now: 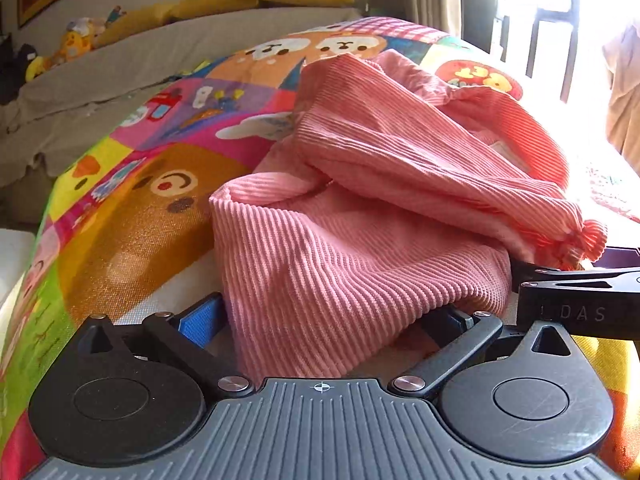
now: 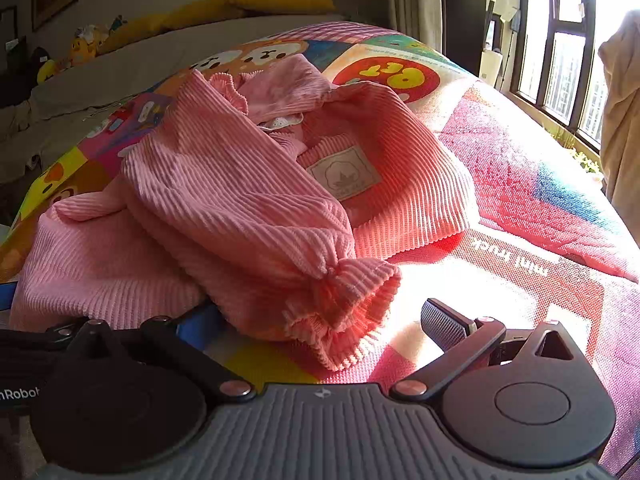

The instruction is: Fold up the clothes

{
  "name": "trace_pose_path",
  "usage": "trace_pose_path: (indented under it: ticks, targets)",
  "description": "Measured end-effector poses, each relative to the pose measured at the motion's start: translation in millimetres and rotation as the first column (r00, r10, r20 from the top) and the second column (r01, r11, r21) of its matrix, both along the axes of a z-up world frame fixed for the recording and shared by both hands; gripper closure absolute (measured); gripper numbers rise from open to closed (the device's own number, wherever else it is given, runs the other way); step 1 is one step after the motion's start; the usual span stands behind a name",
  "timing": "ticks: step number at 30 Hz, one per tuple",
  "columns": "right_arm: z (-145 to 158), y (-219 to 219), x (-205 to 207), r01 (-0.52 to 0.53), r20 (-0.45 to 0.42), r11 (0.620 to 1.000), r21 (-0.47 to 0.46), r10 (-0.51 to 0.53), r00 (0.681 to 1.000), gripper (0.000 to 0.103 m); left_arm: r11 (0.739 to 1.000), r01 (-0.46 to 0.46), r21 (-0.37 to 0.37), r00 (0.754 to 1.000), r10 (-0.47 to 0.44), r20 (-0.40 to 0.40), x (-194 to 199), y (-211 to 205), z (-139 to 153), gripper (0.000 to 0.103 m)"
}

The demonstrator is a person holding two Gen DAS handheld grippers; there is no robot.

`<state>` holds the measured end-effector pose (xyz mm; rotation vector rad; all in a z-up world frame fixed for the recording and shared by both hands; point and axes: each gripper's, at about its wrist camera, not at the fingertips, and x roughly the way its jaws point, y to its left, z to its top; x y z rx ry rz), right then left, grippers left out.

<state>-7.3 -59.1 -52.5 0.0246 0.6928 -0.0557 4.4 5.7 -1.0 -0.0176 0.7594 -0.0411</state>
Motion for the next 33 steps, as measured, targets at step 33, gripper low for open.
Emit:
trace_pose_path:
  ticks: [33]
  targets:
    - [-2.1,-6.5,-6.7,0.012,0.008,0.999,0.049,-0.012,1.000,0.000,0.998,0.009,0.056,0.998,-0.013,0.067,-9.6,-16.0,0.2,0.000]
